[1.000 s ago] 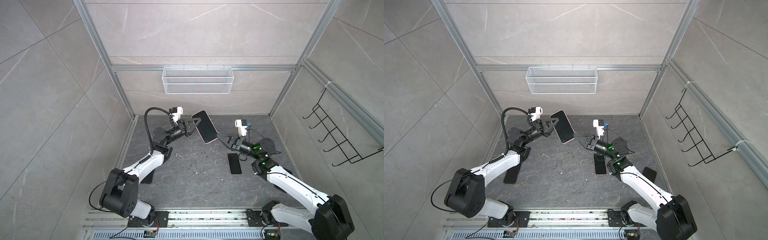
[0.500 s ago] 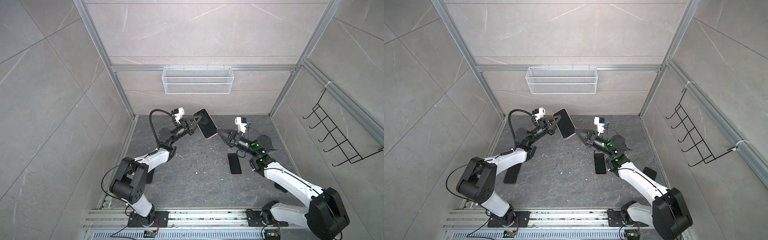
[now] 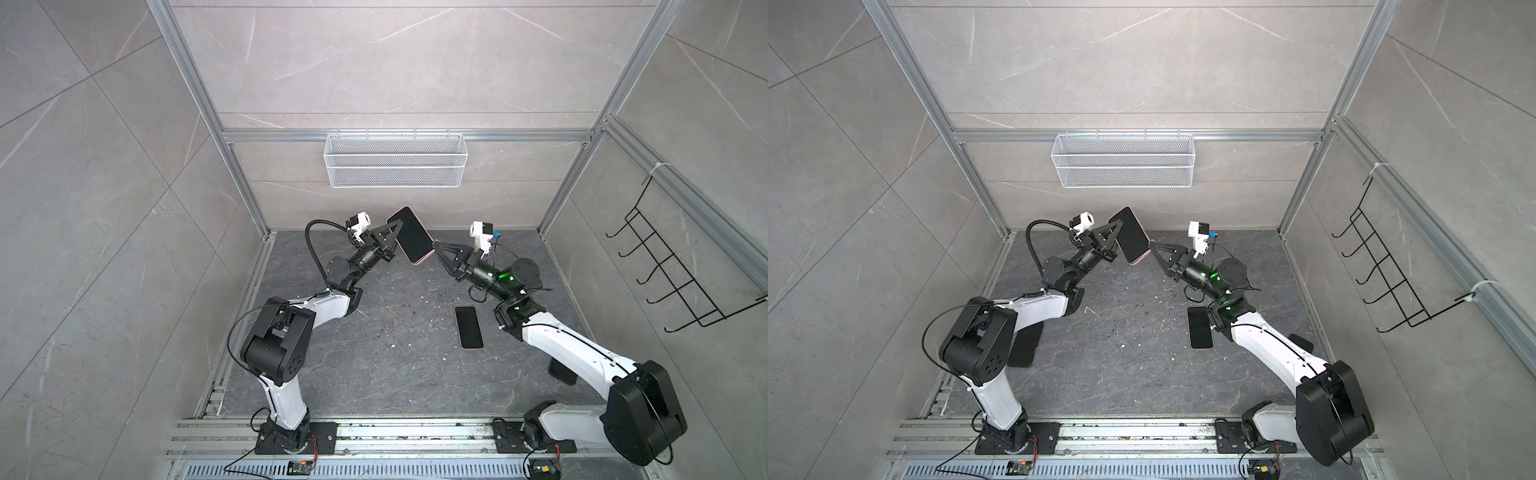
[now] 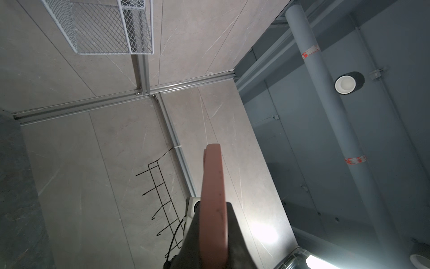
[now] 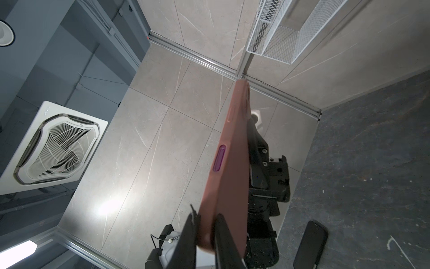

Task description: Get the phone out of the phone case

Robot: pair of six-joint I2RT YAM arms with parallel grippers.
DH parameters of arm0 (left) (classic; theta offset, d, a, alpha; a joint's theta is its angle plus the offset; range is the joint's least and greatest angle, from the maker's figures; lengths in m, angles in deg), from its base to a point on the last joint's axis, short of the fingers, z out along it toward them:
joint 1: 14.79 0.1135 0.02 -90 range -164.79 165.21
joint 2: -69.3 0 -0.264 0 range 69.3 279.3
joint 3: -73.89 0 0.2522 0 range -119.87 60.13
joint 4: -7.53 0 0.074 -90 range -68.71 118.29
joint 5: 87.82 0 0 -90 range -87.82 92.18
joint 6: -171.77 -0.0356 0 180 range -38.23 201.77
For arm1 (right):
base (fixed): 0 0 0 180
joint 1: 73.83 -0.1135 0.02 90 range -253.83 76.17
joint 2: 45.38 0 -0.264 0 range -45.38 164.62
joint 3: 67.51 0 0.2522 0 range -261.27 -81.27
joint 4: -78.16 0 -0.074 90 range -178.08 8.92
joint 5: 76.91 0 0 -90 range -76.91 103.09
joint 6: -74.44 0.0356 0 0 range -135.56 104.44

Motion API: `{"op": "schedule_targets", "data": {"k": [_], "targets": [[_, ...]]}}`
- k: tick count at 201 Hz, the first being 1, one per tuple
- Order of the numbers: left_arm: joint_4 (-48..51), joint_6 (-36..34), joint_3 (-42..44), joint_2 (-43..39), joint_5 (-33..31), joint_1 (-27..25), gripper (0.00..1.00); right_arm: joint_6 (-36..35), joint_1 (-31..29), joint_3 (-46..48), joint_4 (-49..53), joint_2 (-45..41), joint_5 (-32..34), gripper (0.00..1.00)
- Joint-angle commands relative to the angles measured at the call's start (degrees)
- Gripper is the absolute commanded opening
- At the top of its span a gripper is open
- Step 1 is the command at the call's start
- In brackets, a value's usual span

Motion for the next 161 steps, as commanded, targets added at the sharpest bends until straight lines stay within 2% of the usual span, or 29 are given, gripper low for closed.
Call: {"op": "schedule_targets", "data": {"k": [1, 64, 96, 115, 144, 161], "targets": [[6.22, -6.03, 0.05, 3.87, 7.49, -5.92, 0.0, 2.28, -3.8, -6.7, -14.35, 0.15, -8.7, 0.16], [5.75, -5.98, -1.15, 4.74, 6.87, -6.63, 0.0, 6.21, -3.97, -10.85, -18.53, 3.18, -7.32, 0.15], [5.75, -3.84, -2.97, 5.02, 6.78, -7.2, 0.0, 7.6, -4.14, -13.4, -19.35, 4.79, -6.58, 0.23], [5.7, -3.47, -3.81, 5.11, 6.53, -7.23, 0.0, 9.39, -4.24, -14.55, -21.16, 6.1, -5.96, 0.24], [5.7, -3.26, -4.72, 5.04, 6.26, -7.23, 0.0, 11.77, -4.41, -16.49, -23.65, 8.16, -5.54, 0.15], [5.69, -3.23, -5.21, 4.79, 5.98, -7.25, 0.0, 12.45, -4.41, -16.79, -24.27, 8.67, -4.67, 0.14]]}}
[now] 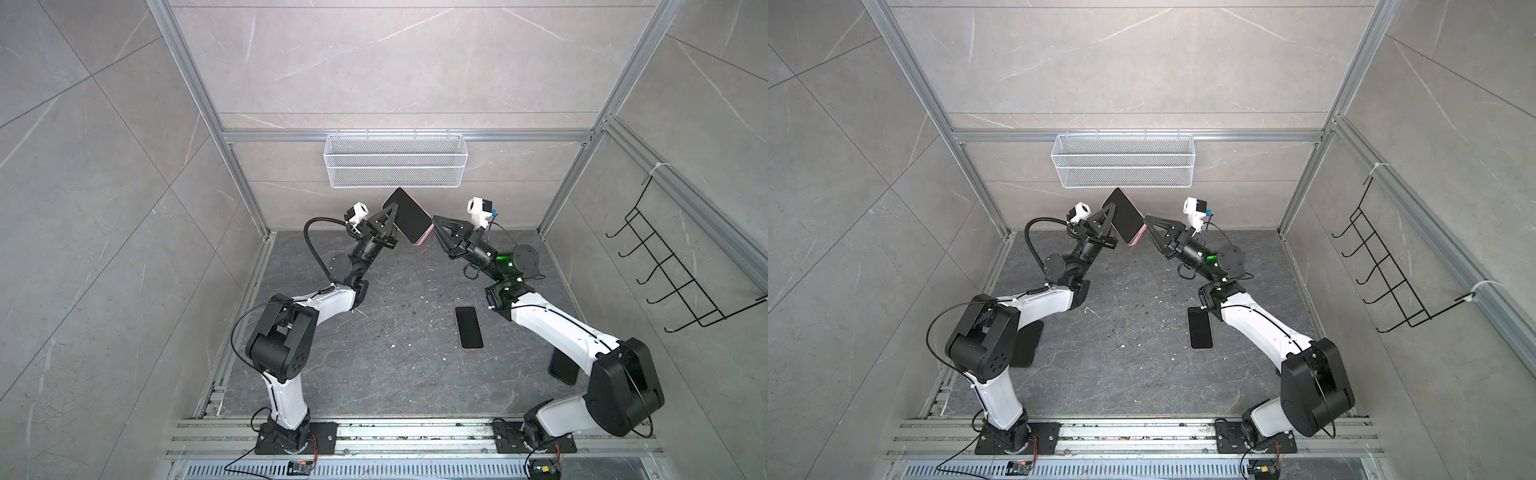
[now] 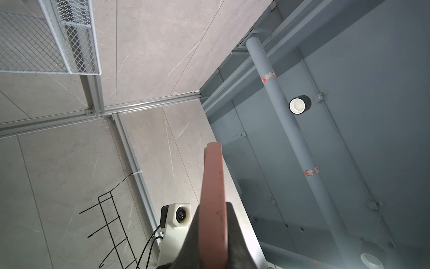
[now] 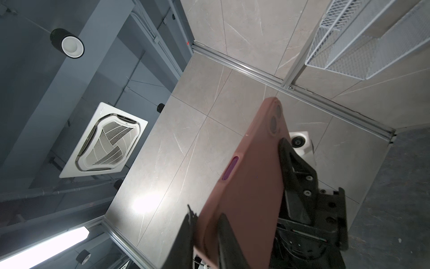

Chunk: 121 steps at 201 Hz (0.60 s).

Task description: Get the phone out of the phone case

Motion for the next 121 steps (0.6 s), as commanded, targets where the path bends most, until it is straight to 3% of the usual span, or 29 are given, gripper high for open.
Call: {"op": "schedule_targets", "data": {"k": [1, 20, 39, 95, 110, 121], "targets": [[9.3, -8.53, 0.87, 3.37, 15.45, -5.52, 0.0, 3.03, -4.34, -5.64, -12.46, -0.01, -3.97, 0.14], [9.29, -8.68, 0.32, 2.96, 15.02, -5.48, 0.0, 3.59, -4.39, -5.63, -13.37, 0.37, -2.83, 0.13], [9.36, -9.05, -0.53, 2.48, 14.67, -5.5, 0.0, 5.53, -4.33, -6.43, -15.36, 1.28, -1.98, 0.0], [9.32, -8.52, -1.9, 2.0, 13.97, -5.34, 0.0, 6.35, -4.32, -5.41, -15.48, 1.85, -2.18, 0.0], [9.37, -8.69, -0.98, 1.43, 13.38, -4.94, 0.0, 5.56, -4.26, -4.03, -15.25, 1.0, -2.25, 0.14], [9.33, -8.78, -0.32, 0.86, 13.01, -4.54, 0.0, 4.86, -4.31, -2.96, -14.5, 0.11, -2.36, 0.18]]}}
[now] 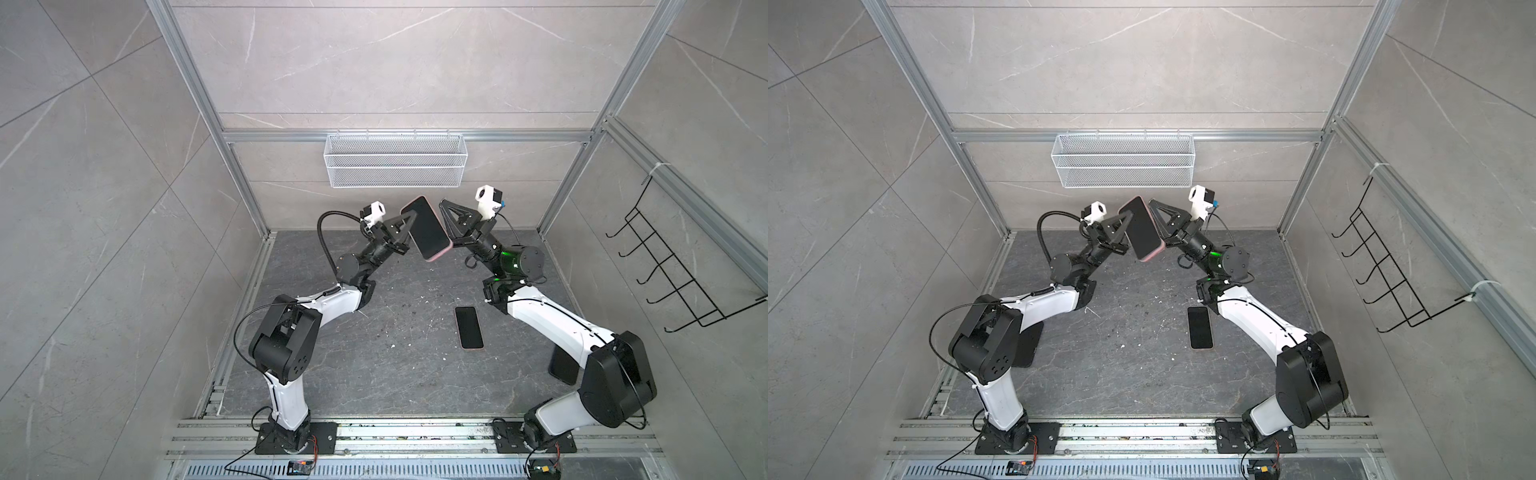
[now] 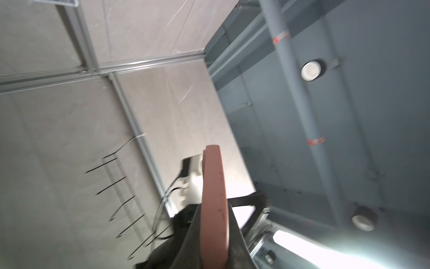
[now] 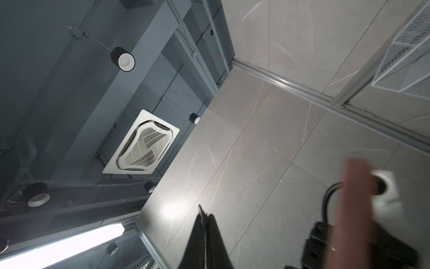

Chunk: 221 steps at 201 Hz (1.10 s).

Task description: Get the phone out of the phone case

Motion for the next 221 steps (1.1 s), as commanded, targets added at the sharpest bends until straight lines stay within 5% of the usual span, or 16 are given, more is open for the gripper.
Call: {"op": "schedule_targets", "data": {"k": [1, 99, 186, 221], "targets": [[6.31, -6.64, 1.07, 0.77, 4.06, -0.89, 0.0, -0.66, -3.43, 0.65, -3.53, -1.91, -5.36, 0.19], [6.33, -6.03, 4.42, -5.19, 5.64, 3.91, 0.0, -7.54, 1.71, 11.23, 8.83, -13.55, -5.02, 0.61], [6.31, -5.15, 5.76, -9.93, 7.35, 7.02, 0.0, -22.28, 3.78, 15.39, 42.26, -22.04, -2.4, 0.64], [6.32, -4.98, 5.83, -9.99, 7.56, 6.98, 0.0, -20.02, 3.68, 18.3, 35.15, -20.89, -4.25, 0.62]]}}
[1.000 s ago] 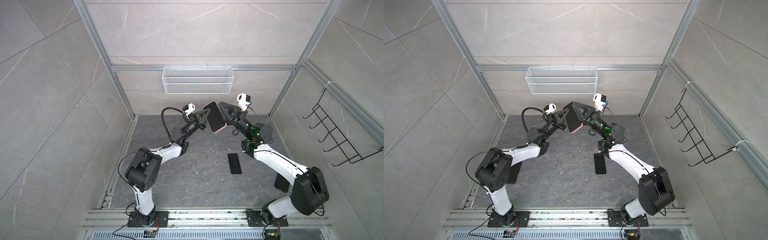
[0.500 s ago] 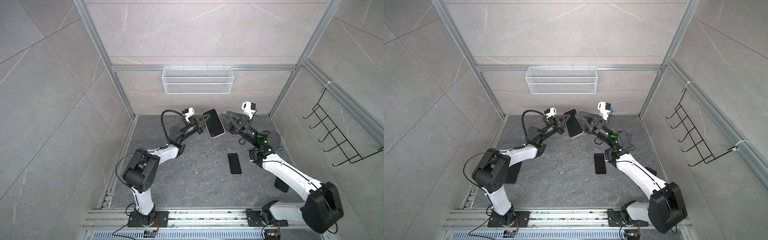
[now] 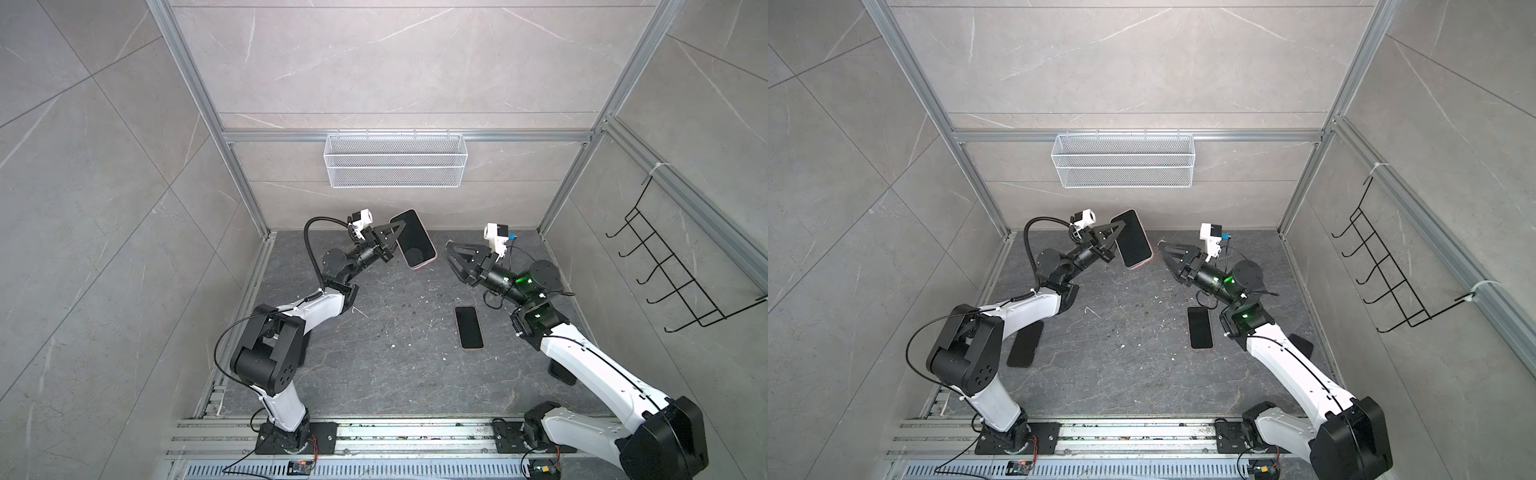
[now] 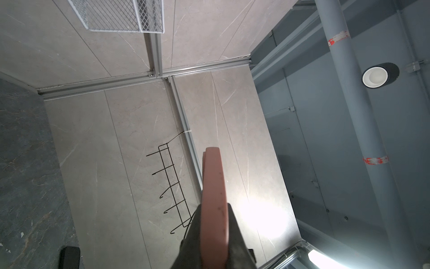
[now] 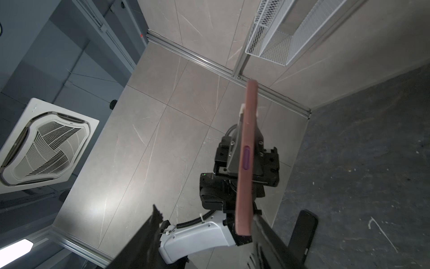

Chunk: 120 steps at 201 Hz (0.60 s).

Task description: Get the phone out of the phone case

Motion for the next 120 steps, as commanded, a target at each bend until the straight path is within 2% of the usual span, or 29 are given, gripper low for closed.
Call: {"op": "schedule_targets", "data": {"k": [1, 62, 120], "targets": [[-4.67, -0.65, -0.79, -2.84, 0.66, 0.07, 0.0, -1.63, 0.05, 1.34, -1.18, -0.16, -0.9, 0.62], [-4.68, -0.86, -0.77, -2.7, 0.58, 0.07, 0.0, -0.5, -0.4, 1.75, -4.72, 1.7, -2.53, 0.46], [-4.63, -0.75, -0.9, -2.18, 0.66, -0.03, 0.0, -0.49, -2.22, 1.43, -7.37, 4.39, -2.74, 0.4]]}}
